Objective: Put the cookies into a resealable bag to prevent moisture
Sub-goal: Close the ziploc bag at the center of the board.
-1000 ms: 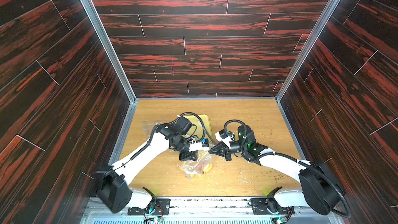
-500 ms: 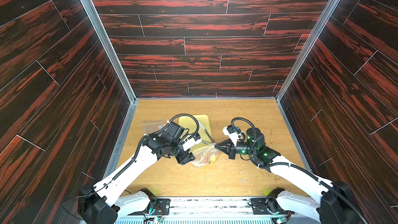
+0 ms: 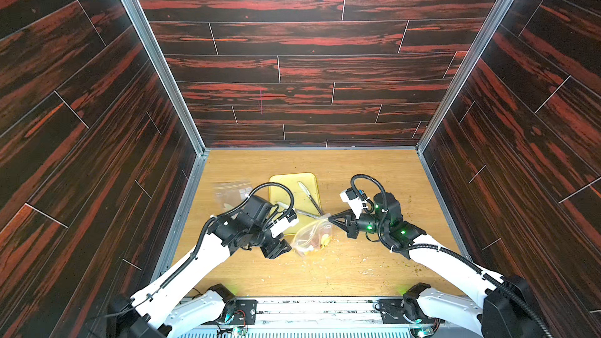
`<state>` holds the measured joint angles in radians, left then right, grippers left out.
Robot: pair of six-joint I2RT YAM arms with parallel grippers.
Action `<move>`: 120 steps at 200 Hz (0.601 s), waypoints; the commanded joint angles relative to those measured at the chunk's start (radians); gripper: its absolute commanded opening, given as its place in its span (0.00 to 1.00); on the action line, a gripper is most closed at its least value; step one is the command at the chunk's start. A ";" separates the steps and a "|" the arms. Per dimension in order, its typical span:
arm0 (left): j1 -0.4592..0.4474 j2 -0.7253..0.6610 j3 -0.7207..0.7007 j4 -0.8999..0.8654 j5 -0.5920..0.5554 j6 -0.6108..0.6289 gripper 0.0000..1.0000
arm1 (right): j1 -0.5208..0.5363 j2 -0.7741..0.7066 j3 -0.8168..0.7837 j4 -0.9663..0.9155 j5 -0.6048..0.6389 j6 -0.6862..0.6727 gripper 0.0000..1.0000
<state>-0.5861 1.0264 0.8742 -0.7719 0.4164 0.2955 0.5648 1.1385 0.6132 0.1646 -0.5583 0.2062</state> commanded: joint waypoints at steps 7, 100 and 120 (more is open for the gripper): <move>0.006 -0.053 -0.082 0.176 0.088 0.013 0.60 | -0.005 0.019 -0.009 -0.006 -0.012 0.005 0.00; 0.006 0.105 0.025 0.017 0.143 0.098 0.09 | -0.025 0.046 -0.006 0.009 -0.042 0.007 0.00; 0.006 0.071 0.027 0.040 0.170 0.084 0.00 | -0.025 0.047 -0.001 0.010 -0.052 0.005 0.00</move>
<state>-0.5835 1.1366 0.8703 -0.6922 0.5518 0.3672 0.5430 1.1778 0.6121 0.1730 -0.5861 0.2085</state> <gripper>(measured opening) 0.042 0.045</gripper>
